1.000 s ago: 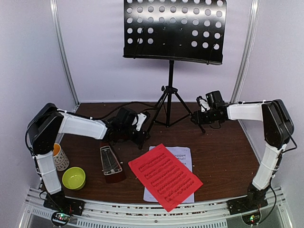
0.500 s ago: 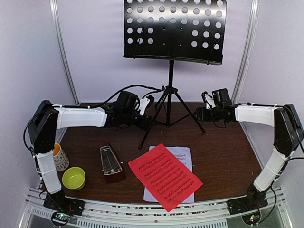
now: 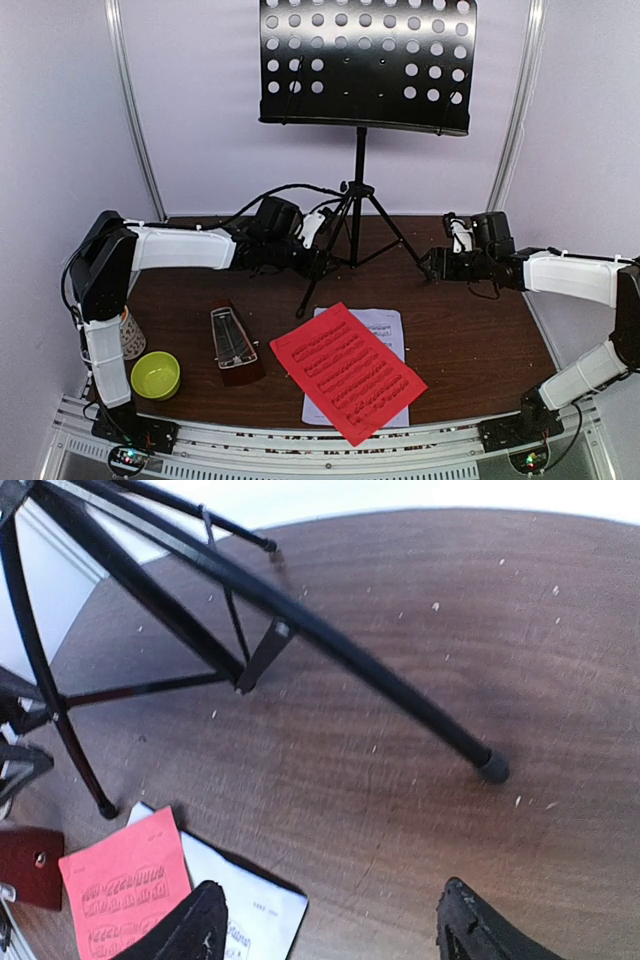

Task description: Set up the instrument practice props

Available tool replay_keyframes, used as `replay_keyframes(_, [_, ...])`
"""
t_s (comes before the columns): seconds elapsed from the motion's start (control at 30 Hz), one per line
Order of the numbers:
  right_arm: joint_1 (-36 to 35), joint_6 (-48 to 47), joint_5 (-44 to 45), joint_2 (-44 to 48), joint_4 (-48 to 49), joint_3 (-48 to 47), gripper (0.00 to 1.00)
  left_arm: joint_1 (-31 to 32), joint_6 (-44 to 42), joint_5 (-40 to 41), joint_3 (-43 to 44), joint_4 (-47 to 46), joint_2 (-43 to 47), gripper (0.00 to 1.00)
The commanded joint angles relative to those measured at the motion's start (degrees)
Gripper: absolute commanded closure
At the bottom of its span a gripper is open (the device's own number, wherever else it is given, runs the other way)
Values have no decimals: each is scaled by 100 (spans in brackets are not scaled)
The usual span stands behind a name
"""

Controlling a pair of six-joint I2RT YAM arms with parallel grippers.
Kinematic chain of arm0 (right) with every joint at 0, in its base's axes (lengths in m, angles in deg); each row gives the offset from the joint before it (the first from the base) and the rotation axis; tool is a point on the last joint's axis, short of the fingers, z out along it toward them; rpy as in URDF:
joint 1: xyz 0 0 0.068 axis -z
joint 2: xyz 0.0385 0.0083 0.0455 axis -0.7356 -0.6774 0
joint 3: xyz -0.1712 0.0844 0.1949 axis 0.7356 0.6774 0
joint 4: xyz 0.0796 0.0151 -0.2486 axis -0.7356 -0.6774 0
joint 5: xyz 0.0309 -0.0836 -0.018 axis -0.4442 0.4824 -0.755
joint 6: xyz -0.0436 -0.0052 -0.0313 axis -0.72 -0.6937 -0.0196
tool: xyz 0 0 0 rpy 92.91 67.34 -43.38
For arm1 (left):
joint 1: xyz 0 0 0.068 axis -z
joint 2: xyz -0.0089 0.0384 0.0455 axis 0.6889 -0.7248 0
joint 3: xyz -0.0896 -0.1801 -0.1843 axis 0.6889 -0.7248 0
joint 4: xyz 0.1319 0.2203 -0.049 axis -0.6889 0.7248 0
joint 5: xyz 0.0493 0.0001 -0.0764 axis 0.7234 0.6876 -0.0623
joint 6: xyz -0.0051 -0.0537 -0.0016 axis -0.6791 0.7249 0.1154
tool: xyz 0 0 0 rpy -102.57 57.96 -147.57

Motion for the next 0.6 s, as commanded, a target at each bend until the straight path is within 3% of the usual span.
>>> replay_keyframes(0.0, [-137,207,-339,329,113,346,28,235,37,-384,-171,-102,19,45])
replay_keyframes(0.17, [-276,271,-469,593,-20,641,29,386,-240,-385,-273,217,240,46])
replay_keyframes(0.4, [-616,351,-638,969,-368,975,30,258,-83,276,-974,198,1081,32])
replay_keyframes(0.57, [-1020,448,-567,1182,-540,1254,31,185,53,861,-866,1228,1494,27])
